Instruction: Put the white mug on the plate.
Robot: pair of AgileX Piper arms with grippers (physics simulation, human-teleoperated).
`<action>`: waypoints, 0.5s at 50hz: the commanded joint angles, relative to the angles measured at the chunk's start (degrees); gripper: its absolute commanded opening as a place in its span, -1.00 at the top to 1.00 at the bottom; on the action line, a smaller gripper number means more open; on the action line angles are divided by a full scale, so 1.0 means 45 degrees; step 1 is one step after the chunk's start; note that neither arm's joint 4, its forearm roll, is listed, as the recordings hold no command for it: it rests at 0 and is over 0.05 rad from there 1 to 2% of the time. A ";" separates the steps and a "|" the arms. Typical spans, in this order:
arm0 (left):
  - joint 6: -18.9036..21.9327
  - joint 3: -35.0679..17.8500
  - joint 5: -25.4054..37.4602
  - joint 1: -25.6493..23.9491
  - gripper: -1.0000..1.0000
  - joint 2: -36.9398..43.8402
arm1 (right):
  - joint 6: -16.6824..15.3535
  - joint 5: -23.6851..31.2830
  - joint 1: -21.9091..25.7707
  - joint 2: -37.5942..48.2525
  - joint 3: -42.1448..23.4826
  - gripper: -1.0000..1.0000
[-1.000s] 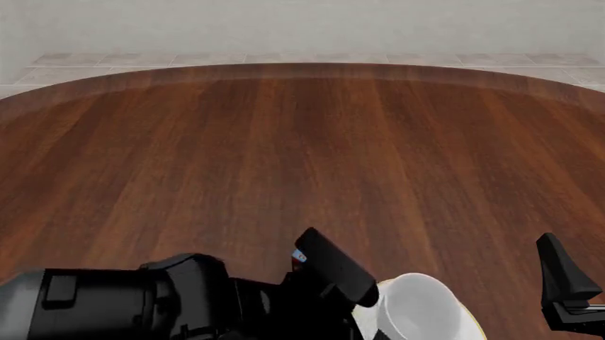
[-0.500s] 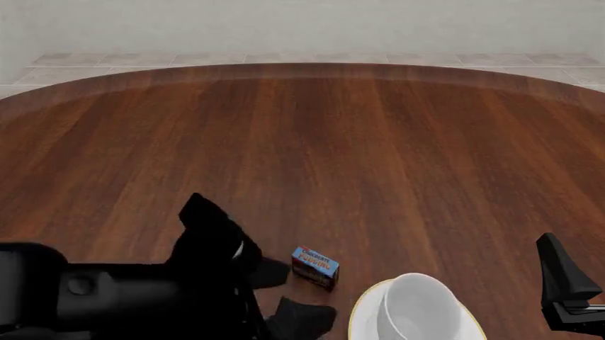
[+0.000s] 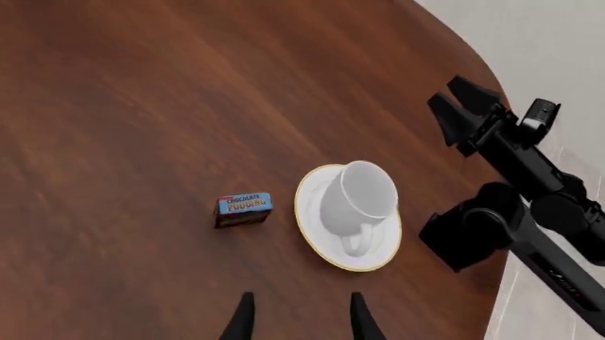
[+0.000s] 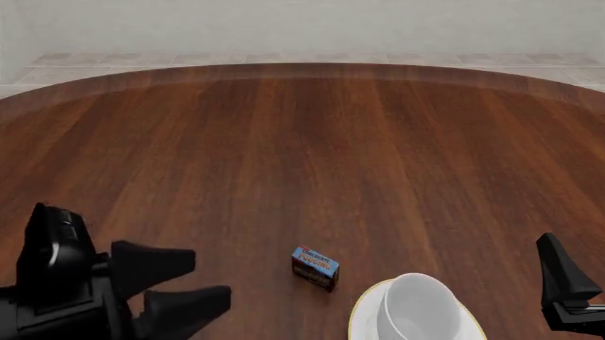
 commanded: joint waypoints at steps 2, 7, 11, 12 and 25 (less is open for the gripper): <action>0.0492 0.0993 0.0890 0.1271 -1.00 -0.3344 | 0.0001 -0.0014 -0.0006 0.0038 0.0011 -1.00; 0.0509 0.1510 0.0969 0.1642 -1.00 -0.4160 | -0.0002 -0.0013 -0.0007 0.0035 0.0011 -1.00; 0.0554 0.1750 0.1367 0.2260 -1.00 -0.5395 | 0.0005 -0.0015 -0.0006 0.0038 0.0011 -1.00; 0.0702 0.1727 0.1454 0.2381 -1.00 -0.5670 | 0.0002 -0.0014 -0.0005 0.0037 0.0011 -1.00; 0.0889 0.2968 0.1478 0.3808 -1.00 -0.7130 | -0.0602 -0.0400 -0.0200 -0.0258 -0.0349 -1.00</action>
